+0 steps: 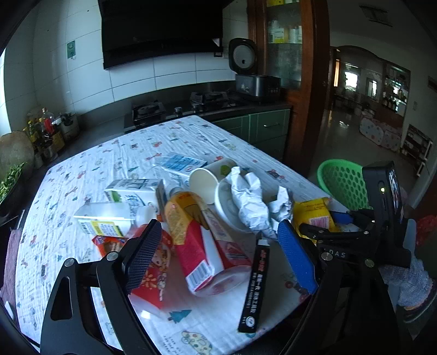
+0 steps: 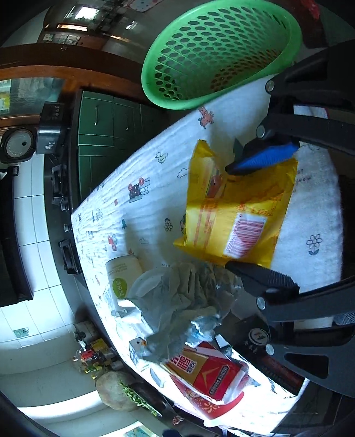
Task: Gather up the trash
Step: 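Grasp the yellow snack bag with the right gripper while the left gripper grasps crumpled foil, then carry the yellow snack bag over the green basket and release it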
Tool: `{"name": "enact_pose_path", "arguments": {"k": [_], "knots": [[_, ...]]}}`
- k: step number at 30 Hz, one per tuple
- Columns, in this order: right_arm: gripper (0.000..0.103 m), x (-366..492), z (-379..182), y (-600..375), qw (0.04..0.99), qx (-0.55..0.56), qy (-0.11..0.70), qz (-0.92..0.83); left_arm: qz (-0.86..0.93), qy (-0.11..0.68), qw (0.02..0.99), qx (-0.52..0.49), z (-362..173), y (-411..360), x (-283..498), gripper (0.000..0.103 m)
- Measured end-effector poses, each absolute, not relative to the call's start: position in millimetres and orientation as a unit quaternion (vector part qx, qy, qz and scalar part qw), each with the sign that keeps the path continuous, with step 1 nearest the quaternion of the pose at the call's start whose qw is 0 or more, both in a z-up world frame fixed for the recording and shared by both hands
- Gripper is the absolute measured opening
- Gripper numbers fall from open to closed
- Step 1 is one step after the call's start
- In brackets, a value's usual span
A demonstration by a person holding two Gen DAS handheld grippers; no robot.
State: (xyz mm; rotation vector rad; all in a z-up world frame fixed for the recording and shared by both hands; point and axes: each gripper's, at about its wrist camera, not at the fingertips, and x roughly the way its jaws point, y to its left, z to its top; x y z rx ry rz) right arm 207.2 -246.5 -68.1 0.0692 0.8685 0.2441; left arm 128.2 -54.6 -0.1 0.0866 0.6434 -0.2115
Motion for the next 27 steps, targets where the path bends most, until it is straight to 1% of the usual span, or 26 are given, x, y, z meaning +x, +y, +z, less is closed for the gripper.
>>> {"name": "enact_pose_path", "arguments": {"k": [1,5,9,13,16,18,21,23,24,26,27], "knots": [[0.053,204.7,-66.1,-247.3,0.901,0.034,0.416,0.118,-0.115,0.319,0.94,0.042,-0.7,-60.6,131.1,0.084],[0.043,195.5,-60.7,-251.2,0.905,0.045,0.405,0.127,-0.145,0.331,0.931,0.043,-6.7,-81.3,145.2,0.083],[0.041,187.9,-54.3,-254.0,0.908,0.047,0.394,0.131,-0.164,0.351,0.921,0.053,-18.1,-96.5,164.9,0.083],[0.041,177.7,-46.1,-260.8,0.912,0.052,0.383,0.134,-0.173,0.383,0.907,0.026,-28.7,-101.2,189.0,0.083],[0.041,170.7,-39.7,-267.3,0.916,0.052,0.375,0.132,-0.163,0.392,0.905,0.039,-36.6,-110.4,203.2,0.083],[0.041,166.4,-35.9,-274.0,0.919,0.053,0.368,0.127,-0.156,0.404,0.9,0.044,-42.8,-113.4,210.4,0.08],[0.041,163.1,-31.2,-286.1,0.924,0.055,0.361,0.116,-0.145,0.419,0.895,0.046,-50.5,-116.1,219.8,0.071],[0.041,162.1,-28.6,-295.8,0.927,0.054,0.356,0.103,-0.146,0.427,0.891,0.04,-53.5,-115.7,222.8,0.061],[0.041,162.3,-28.0,-300.1,0.928,0.054,0.355,0.097,-0.149,0.432,0.889,0.035,-54.7,-116.3,224.1,0.059],[0.041,163.3,-28.1,-310.2,0.93,0.056,0.353,0.084,-0.152,0.436,0.886,0.032,-57.5,-116.9,228.1,0.048],[0.041,163.7,-28.7,-314.6,0.931,0.057,0.353,0.078,-0.154,0.436,0.886,0.033,-58.4,-118.2,228.5,0.046]]}}
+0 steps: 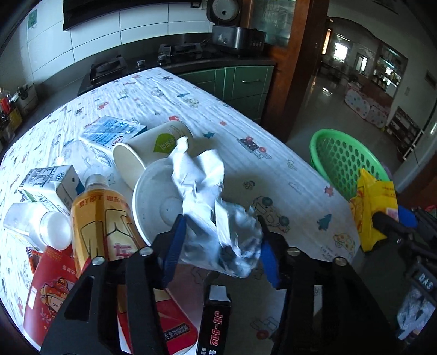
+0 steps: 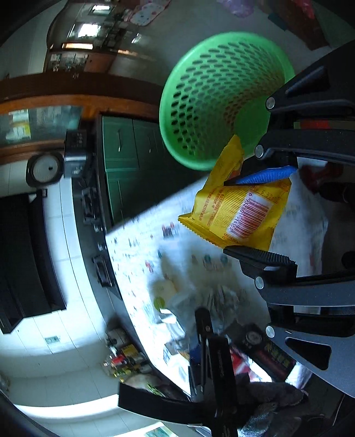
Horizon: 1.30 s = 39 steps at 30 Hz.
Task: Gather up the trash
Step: 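Carry the yellow snack bag over the green basket and release it, then carry the crumpled foil to the green basket and open the left gripper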
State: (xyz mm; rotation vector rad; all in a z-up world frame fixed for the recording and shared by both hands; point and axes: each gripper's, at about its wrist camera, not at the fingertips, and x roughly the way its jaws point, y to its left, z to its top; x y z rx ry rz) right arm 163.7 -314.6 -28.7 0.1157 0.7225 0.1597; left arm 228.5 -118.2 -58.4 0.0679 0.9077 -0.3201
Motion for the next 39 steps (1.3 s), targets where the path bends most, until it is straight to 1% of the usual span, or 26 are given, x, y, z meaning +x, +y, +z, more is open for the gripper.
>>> {"name": "enact_pose_path", "arguments": {"k": [7,16,18,21,22,24,26,28,34,36,38,39], "knots": [[0.042,171.2,-40.1,-348.4,0.931,0.065,0.357,0.03,-0.154,0.427,0.89,0.036,-52.5,-119.6,223.8,0.03],[0.042,186.3,-51.5,-377.6,0.931,0.068,0.36,-0.011,-0.172,0.401,0.899,0.034,-32.2,-121.2,212.2,0.027],[0.044,190.9,-56.3,-384.3,0.929,0.07,0.364,-0.019,-0.177,0.393,0.902,0.035,-26.4,-122.3,208.2,0.027],[0.051,199.3,-64.0,-393.4,0.926,0.067,0.37,-0.036,-0.185,0.384,0.904,0.04,-18.5,-126.5,204.9,0.027],[0.056,201.5,-66.7,-396.7,0.925,0.069,0.372,-0.04,-0.187,0.381,0.905,0.041,-16.5,-127.9,204.1,0.027],[0.058,204.6,-70.1,-402.6,0.924,0.07,0.372,-0.048,-0.194,0.378,0.904,0.042,-12.9,-132.8,203.3,0.027],[0.069,206.4,-73.7,-406.9,0.923,0.069,0.374,-0.053,-0.201,0.376,0.904,0.044,-9.5,-140.0,203.4,0.027],[0.072,205.8,-75.7,-409.1,0.925,0.065,0.37,-0.062,-0.208,0.374,0.902,0.046,-8.0,-146.2,205.6,0.027],[0.082,194.9,-76.1,-422.8,0.926,0.071,0.363,-0.068,-0.239,0.366,0.897,0.057,0.0,-180.2,210.6,0.027],[0.084,187.1,-74.7,-422.6,0.928,0.066,0.361,-0.069,-0.25,0.363,0.895,0.063,1.1,-194.4,212.8,0.027],[0.088,179.4,-73.0,-422.4,0.93,0.056,0.357,-0.069,-0.266,0.365,0.89,0.062,0.8,-208.9,217.1,0.027],[0.089,175.6,-71.9,-422.0,0.931,0.051,0.354,-0.072,-0.272,0.366,0.888,0.062,-0.2,-215.4,218.3,0.027]]}}
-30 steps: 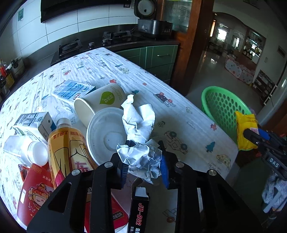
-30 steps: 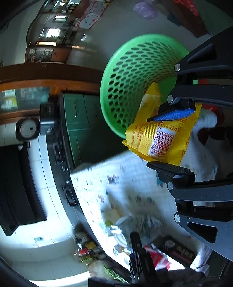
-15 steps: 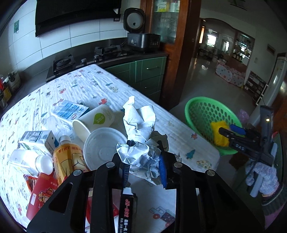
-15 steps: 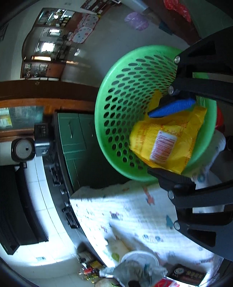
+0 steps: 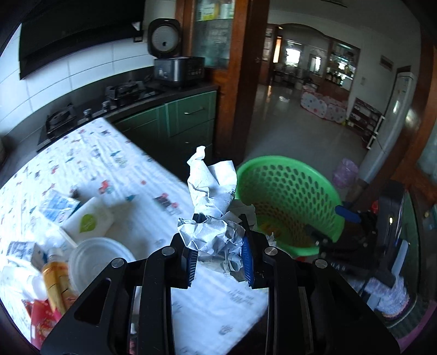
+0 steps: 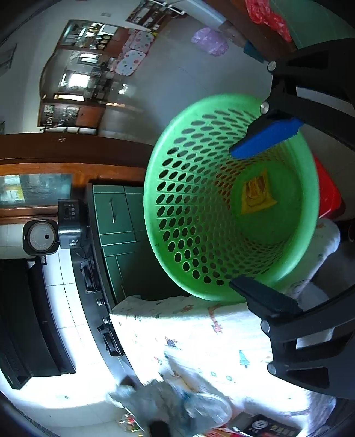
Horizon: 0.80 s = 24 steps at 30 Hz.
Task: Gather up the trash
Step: 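Carry the crumpled foil to the green basket and open the left gripper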
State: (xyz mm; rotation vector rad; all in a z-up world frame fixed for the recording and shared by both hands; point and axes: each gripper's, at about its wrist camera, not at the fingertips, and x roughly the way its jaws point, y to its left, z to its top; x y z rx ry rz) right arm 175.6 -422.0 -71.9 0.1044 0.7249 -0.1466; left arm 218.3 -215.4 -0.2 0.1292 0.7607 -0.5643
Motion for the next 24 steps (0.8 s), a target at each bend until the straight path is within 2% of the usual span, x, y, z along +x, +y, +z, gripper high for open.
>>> {"name": "enact_pose_path", "arguments": {"k": [13,18,19,20,24], "knots": [[0.092,138.0,-66.2,-413.3,0.936,0.036,0.346,-0.058,-0.314,0.375,0.869,0.08,-15.7,-295.8,239.4,0.028],[0.093,133.3,-69.2,-409.1,0.935,0.031,0.348,-0.056,-0.32,0.39,0.86,0.076,-27.7,-311.9,246.8,0.033],[0.093,133.2,-69.5,-408.8,0.935,0.03,0.348,-0.056,-0.319,0.39,0.86,0.079,-29.4,-312.8,246.8,0.039],[0.093,132.0,-69.7,-408.9,0.935,0.03,0.348,-0.057,-0.315,0.389,0.862,0.082,-30.5,-314.1,246.2,0.05],[0.093,130.0,-70.7,-410.2,0.935,0.033,0.348,-0.057,-0.314,0.38,0.866,0.083,-30.3,-314.9,241.5,0.063]]}}
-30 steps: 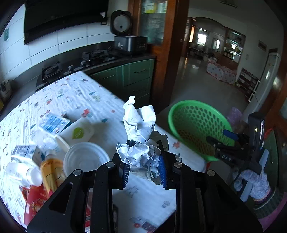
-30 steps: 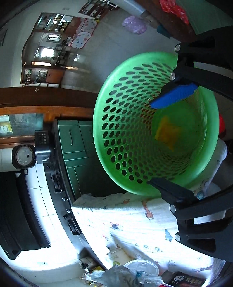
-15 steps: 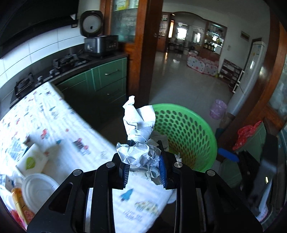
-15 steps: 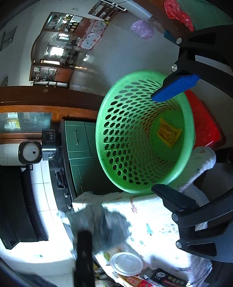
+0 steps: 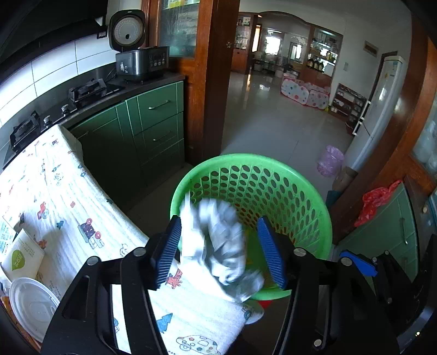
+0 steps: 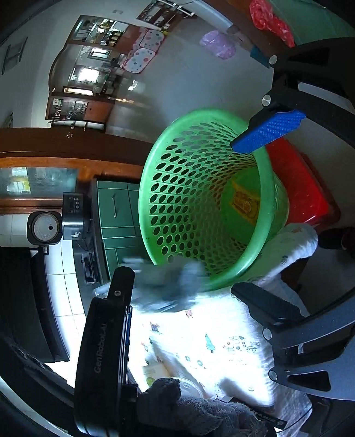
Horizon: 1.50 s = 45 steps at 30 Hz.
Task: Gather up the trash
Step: 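Carry the crumpled foil to the green basket and open the left gripper, then grasp the black box with the right gripper while the left gripper approaches the red cup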
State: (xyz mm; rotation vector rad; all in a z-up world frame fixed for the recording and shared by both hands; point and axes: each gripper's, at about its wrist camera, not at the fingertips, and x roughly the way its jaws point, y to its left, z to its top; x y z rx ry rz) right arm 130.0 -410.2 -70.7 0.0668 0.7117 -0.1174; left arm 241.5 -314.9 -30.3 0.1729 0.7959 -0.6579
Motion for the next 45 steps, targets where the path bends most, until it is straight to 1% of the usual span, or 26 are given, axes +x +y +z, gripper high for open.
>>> {"name": "enact_pose_path", "arguments": {"k": [1,3,6,16,32,39,45], "knots": [[0.093,129.8,-71.1,-410.0,0.935,0.033,0.349,-0.057,-0.312,0.379,0.867,0.082,-30.4,-314.8,241.9,0.068],[0.093,129.5,-71.0,-408.4,0.935,0.034,0.349,-0.057,-0.312,0.376,0.869,0.079,-28.2,-311.8,239.8,0.068],[0.093,129.2,-69.4,-404.6,0.935,0.032,0.348,-0.056,-0.306,0.373,0.873,0.077,-23.4,-303.2,234.3,0.071],[0.093,120.0,-56.1,-379.9,0.939,0.028,0.34,-0.036,-0.265,0.355,0.892,0.085,-1.2,-255.5,203.6,0.072],[0.093,104.8,-38.5,-308.2,0.943,0.037,0.328,0.031,-0.16,0.32,0.931,0.078,25.4,-140.6,145.5,0.074],[0.093,105.3,-36.7,-267.6,0.94,0.025,0.333,0.068,-0.118,0.313,0.94,0.065,27.2,-96.8,132.4,0.075],[0.093,105.6,-39.2,-240.8,0.936,0.017,0.341,0.09,-0.087,0.321,0.942,0.045,17.0,-60.9,126.2,0.076]]}}
